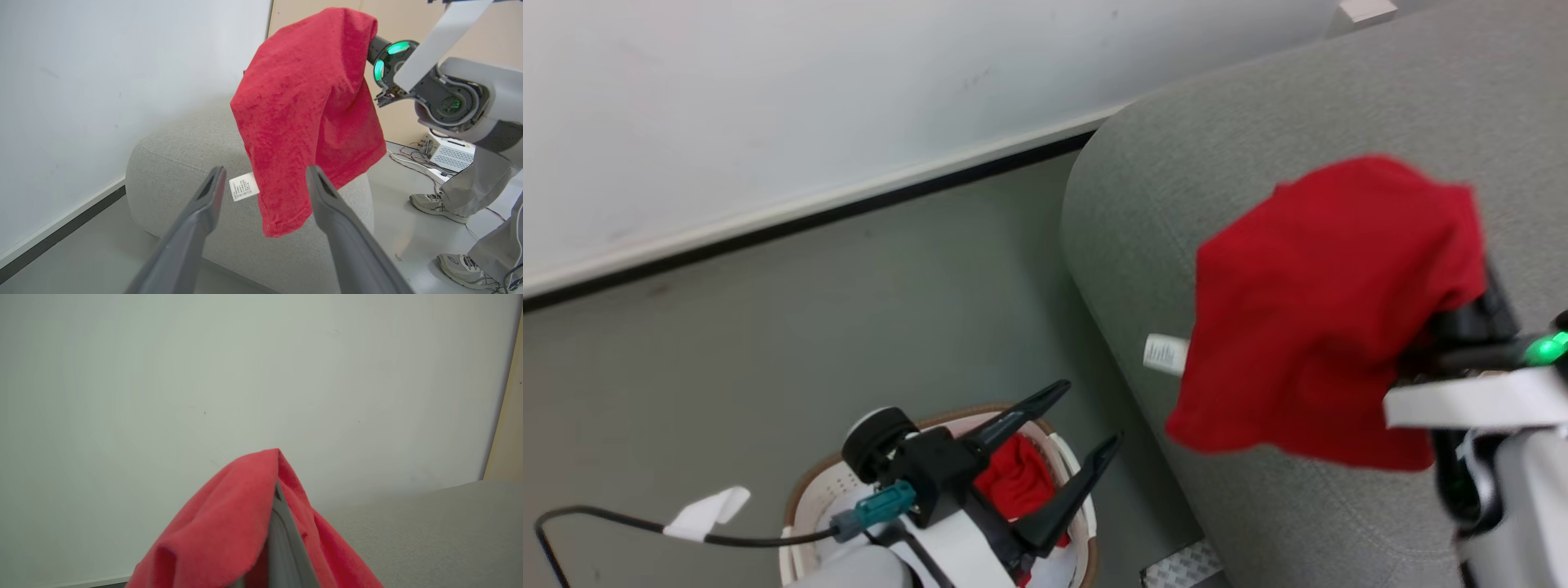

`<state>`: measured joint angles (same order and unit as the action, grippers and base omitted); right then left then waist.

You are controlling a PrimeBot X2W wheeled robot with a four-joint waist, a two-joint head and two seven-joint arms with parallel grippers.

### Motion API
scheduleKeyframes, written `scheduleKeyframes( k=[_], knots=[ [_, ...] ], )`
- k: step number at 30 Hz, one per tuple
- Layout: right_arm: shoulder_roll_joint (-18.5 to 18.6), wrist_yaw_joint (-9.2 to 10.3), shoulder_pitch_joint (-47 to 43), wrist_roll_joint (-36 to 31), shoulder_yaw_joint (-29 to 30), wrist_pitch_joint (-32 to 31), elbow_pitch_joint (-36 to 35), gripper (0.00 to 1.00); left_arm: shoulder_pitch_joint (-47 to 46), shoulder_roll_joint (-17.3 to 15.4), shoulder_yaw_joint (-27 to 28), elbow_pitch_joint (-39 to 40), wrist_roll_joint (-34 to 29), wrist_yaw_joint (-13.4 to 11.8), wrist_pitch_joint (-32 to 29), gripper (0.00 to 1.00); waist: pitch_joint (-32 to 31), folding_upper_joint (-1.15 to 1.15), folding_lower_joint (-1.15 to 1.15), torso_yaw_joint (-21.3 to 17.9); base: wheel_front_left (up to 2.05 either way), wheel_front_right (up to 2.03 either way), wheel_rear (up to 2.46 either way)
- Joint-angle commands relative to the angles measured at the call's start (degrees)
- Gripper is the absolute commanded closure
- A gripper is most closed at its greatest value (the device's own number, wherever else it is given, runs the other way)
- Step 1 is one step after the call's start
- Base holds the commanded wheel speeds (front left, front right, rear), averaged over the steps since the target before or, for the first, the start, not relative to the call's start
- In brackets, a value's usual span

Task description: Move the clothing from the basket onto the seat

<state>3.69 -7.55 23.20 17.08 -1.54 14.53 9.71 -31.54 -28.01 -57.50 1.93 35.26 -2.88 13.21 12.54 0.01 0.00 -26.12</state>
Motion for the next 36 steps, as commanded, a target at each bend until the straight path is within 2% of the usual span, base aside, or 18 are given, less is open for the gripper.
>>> scheduleKeyframes(
  k=[1, 5, 13, 19, 22, 28, 32, 33, 34, 36],
  knots=[
    [0.9, 0.12, 2.9, 0.5, 1.5, -0.1, 0.6, 1.00, -0.6, -1.2, 0.3, 0.7, -1.2, 0.2, -0.4, 0.00, 2.6, -0.01, 0.00, 1.9, 0.00, 0.00, 0.00],
    [2.6, 0.12, 8.8, 0.7, 5.3, -1.7, 2.3, 1.00, -1.0, -4.2, 0.9, 3.3, -1.2, 0.2, -1.4, 0.00, 6.3, -0.01, 0.00, 3.8, 0.00, 0.00, 0.00],
    [9.1, 0.13, 21.4, -2.1, 13.8, -7.0, 6.3, 1.00, -1.8, -11.1, 3.3, 9.0, -1.1, 0.2, -2.0, 0.00, 14.9, -0.01, 0.00, 7.5, 0.00, 0.00, 0.00],
    [7.5, 0.12, 27.6, -7.6, 19.6, -10.7, 9.0, 1.00, -1.4, -15.5, 5.2, 11.7, -0.5, 0.2, -1.7, 0.00, 20.4, -0.01, 0.00, 8.4, 0.00, 0.00, 0.00],
    [6.9, 0.13, 29.3, -11.9, 22.5, -12.3, 11.7, 1.00, -1.8, -16.7, 5.7, 12.8, -0.6, 0.3, -1.5, 0.00, 22.0, -0.01, 0.00, 9.3, 0.00, 0.00, 0.00],
    [8.5, 0.12, 29.0, -21.2, 25.4, -17.0, 17.5, 1.00, -2.3, -17.6, 6.4, 13.5, -0.3, 0.6, -1.1, 0.00, 24.3, -0.01, 0.00, 10.9, 0.00, 0.00, 0.00],
    [7.3, 0.13, 27.4, -23.8, 28.0, -22.1, 20.5, 1.00, -2.3, -18.0, 6.8, 13.2, -0.2, 0.8, -0.6, 0.00, 25.0, -0.01, 0.00, 11.6, 0.00, 0.00, 0.00],
    [6.8, 0.12, 26.7, -24.0, 28.1, -23.5, 21.2, 0.90, -2.3, -18.1, 6.9, 13.0, -0.1, 0.8, -0.4, 0.00, 25.1, -0.01, 0.00, 11.7, 0.00, 0.00, 0.00],
    [6.6, 0.13, 26.6, -24.2, 28.5, -24.6, 21.4, 0.88, -2.2, -18.2, 7.0, 12.8, 0.0, 0.8, -0.3, 0.00, 25.1, -0.01, 0.00, 11.7, 0.00, 0.00, 0.00],
    [7.0, 0.13, 26.5, -25.1, 29.2, -26.3, 21.8, 0.93, -2.2, -18.1, 7.3, 12.5, 0.0, 0.9, -0.1, 0.00, 25.1, -0.01, 0.00, 11.9, 0.00, 0.00, 0.00]
  ],
)
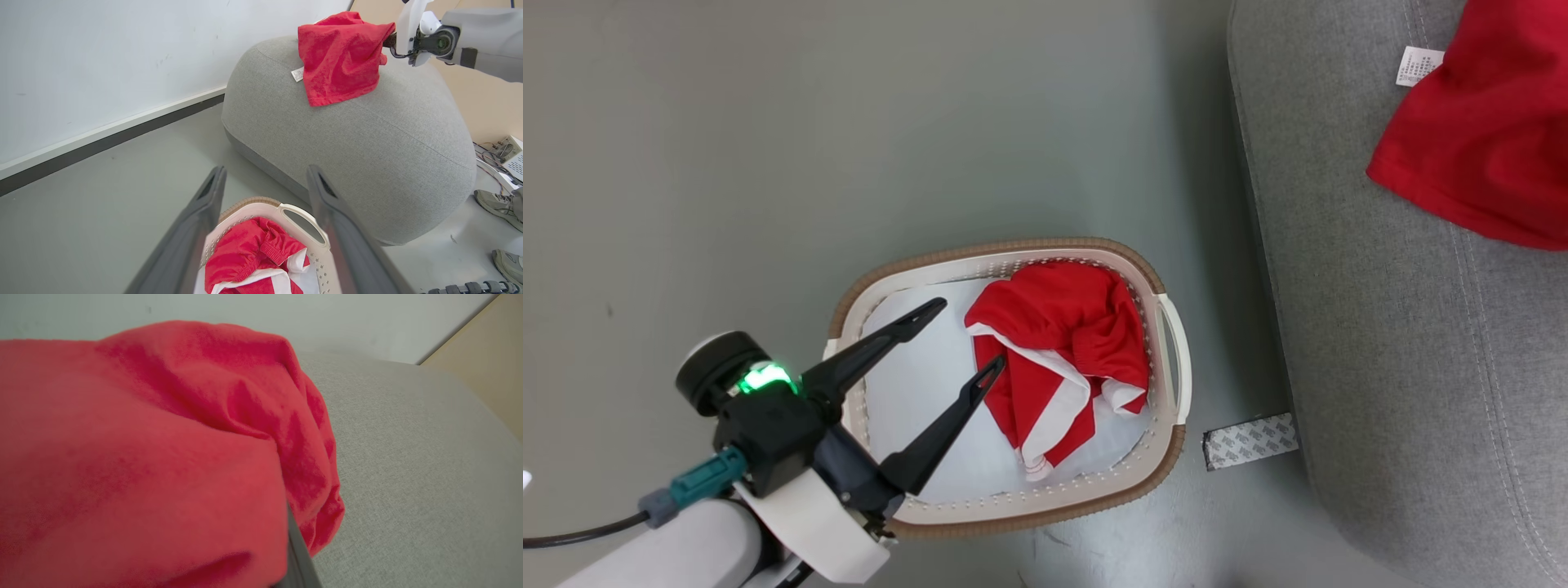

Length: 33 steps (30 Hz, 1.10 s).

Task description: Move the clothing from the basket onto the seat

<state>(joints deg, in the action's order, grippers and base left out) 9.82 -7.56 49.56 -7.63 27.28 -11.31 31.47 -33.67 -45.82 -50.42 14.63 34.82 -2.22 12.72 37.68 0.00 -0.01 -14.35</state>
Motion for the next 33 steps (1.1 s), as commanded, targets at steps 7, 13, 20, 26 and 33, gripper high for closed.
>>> scheduleKeyframes(
  k=[7, 13, 20, 26, 33],
  knots=[
    [-0.2, 0.14, -1.0, -1.6, 1.2, -3.3, -0.9, 0.24, 0.4, 0.7, 0.3, -1.1, 0.8, 0.0, 1.0, 0.00, -1.4, 0.00, 0.01, -0.3, 0.00, 0.00, 0.00],
    [0.1, 0.14, -3.0, -0.7, -0.9, -8.1, -0.7, 0.00, 0.3, 2.2, -0.2, -3.0, 0.8, 0.2, 1.2, 0.00, -5.1, 0.00, 0.01, -0.7, 0.00, 0.00, 0.00],
    [4.6, 0.14, -8.5, 5.5, -9.7, -15.2, -0.9, 0.00, 2.4, 6.3, -0.4, -7.1, 2.5, -0.7, 1.9, 0.00, -14.3, 0.00, 0.01, -0.3, 0.00, 0.00, 0.00],
    [11.4, 0.14, -12.1, 13.5, -19.0, -18.9, -6.6, 0.00, 5.5, 9.5, 1.7, -10.7, 4.6, -2.4, 2.4, 0.00, -22.0, 0.00, 0.01, 0.4, 0.00, 0.00, 0.00],
    [18.0, 0.14, -15.3, 22.2, -25.8, -14.8, -14.3, 0.00, 9.4, 12.3, 7.6, -14.0, 6.4, -4.2, 2.4, 0.00, -30.0, 0.00, 0.01, 3.1, 0.00, 0.00, 0.00]
  ],
)
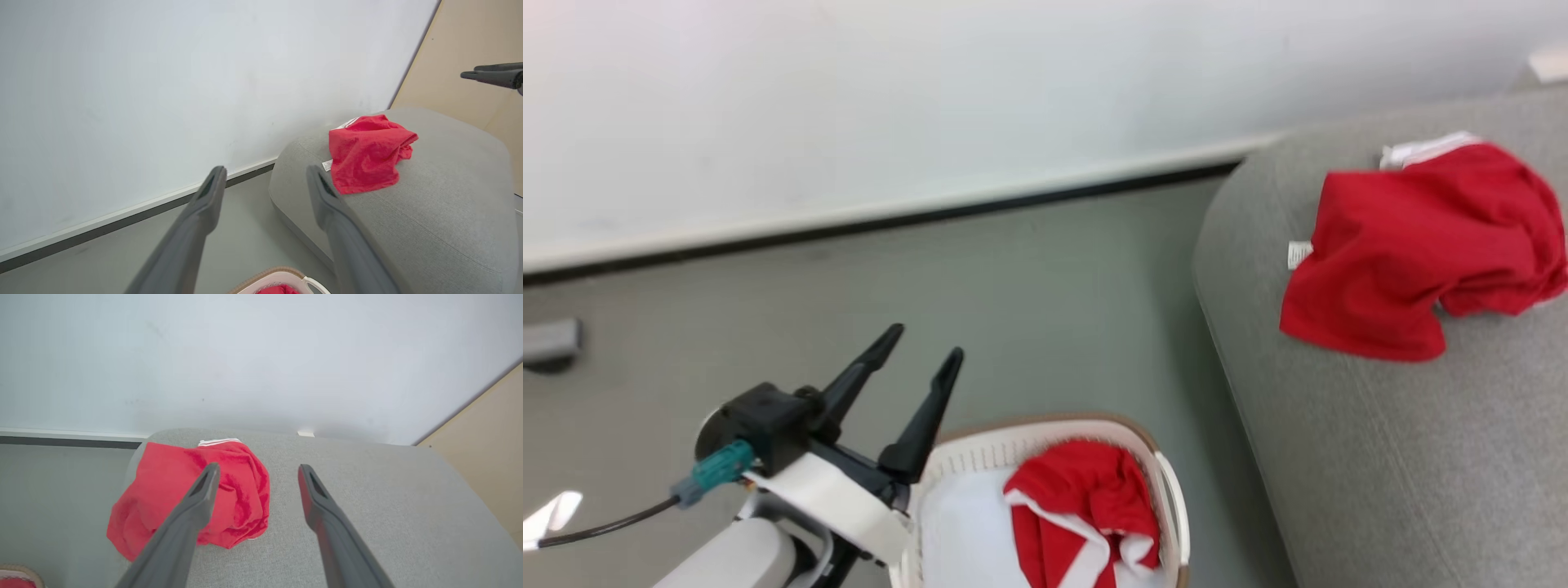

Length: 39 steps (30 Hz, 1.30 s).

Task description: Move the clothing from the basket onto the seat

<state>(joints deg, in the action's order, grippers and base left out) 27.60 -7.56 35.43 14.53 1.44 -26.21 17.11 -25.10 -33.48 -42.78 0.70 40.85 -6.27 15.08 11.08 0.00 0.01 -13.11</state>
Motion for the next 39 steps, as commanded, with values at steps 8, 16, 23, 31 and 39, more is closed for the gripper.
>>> scheduleKeyframes(
  k=[8, 16, 23, 31, 39],
  knots=[
    [0.8, 0.14, -6.9, 5.1, -4.5, 9.4, -6.5, 0.00, 6.9, 2.4, 10.1, -2.6, -0.3, -1.2, 0.1, 0.00, -9.2, 0.00, -0.01, 5.4, 0.00, 0.00, 0.00],
    [-8.5, 0.14, -16.3, 2.7, -2.8, 21.9, -11.4, 0.00, 13.7, 5.4, 20.6, -4.4, -2.6, -0.1, 0.1, 0.00, -10.8, 0.00, -0.01, 7.6, 0.00, 0.00, 0.00],
    [-20.1, 0.14, -26.7, -2.9, -1.9, 31.8, -12.9, 0.00, 18.9, 10.4, 29.9, -4.9, -7.2, 2.2, 0.1, 0.00, -10.6, 0.00, -0.01, 8.5, 0.00, 0.00, 0.00],
    [-24.1, 0.15, -31.5, -3.6, -4.8, 39.2, -8.1, 0.00, 25.4, 17.5, 38.8, -4.9, -14.2, 5.5, 0.1, 0.00, -10.7, 0.00, -0.01, 7.6, 0.00, 0.00, 0.00],
    [-24.6, 0.14, -29.8, -4.2, -6.9, 40.9, -5.4, 0.00, 25.1, 22.6, 43.1, -6.9, -19.3, 10.3, 0.1, 0.00, -10.1, 0.00, -0.01, 7.5, 0.00, 0.00, 0.00]
  ],
)
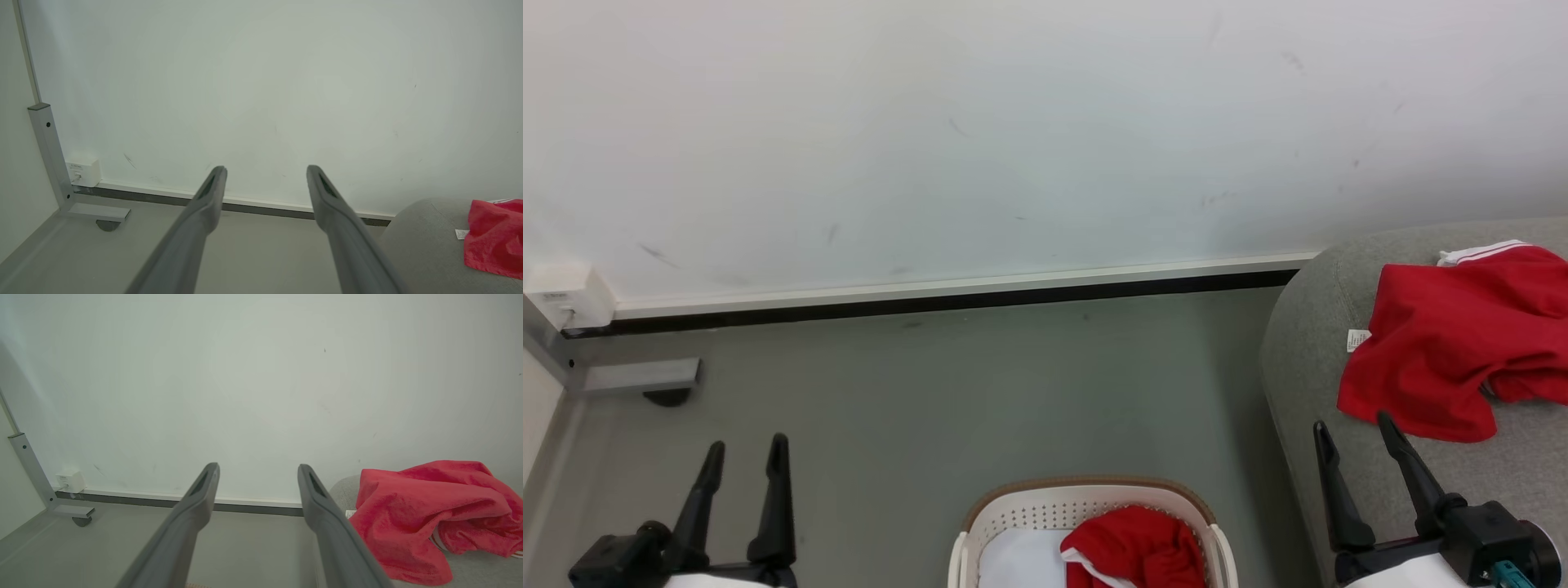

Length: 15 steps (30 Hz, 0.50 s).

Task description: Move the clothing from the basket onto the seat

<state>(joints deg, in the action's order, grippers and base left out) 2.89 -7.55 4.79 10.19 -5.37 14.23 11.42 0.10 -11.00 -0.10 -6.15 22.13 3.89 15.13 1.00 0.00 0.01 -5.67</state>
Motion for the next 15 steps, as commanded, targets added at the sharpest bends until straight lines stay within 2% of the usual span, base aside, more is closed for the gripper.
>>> scheduleKeyframes(
  k=[1, 7, 15],
  knots=[
    [0.0, 0.13, 1.1, 0.4, -0.2, 0.5, 0.4, 0.00, -0.2, 0.6, 0.7, -0.1, -1.1, 0.6, 0.0, 0.00, 0.0, 0.00, -0.01, 0.0, 0.00, 0.00, 0.00],
    [0.0, 0.13, 1.7, 0.9, -0.7, 0.8, 1.2, 0.00, -1.3, 2.1, 2.4, -1.4, -2.9, 2.4, 0.0, 0.00, 0.1, 0.00, -0.01, 0.2, 0.00, 0.00, 0.00],
    [0.0, 0.13, 2.0, 1.8, -1.4, 1.0, 1.8, 0.00, -1.9, 3.1, 3.2, -2.0, -4.2, 3.3, 0.0, 0.00, 0.0, 0.00, -0.01, 0.2, 0.00, 0.00, 0.00]
  ],
)
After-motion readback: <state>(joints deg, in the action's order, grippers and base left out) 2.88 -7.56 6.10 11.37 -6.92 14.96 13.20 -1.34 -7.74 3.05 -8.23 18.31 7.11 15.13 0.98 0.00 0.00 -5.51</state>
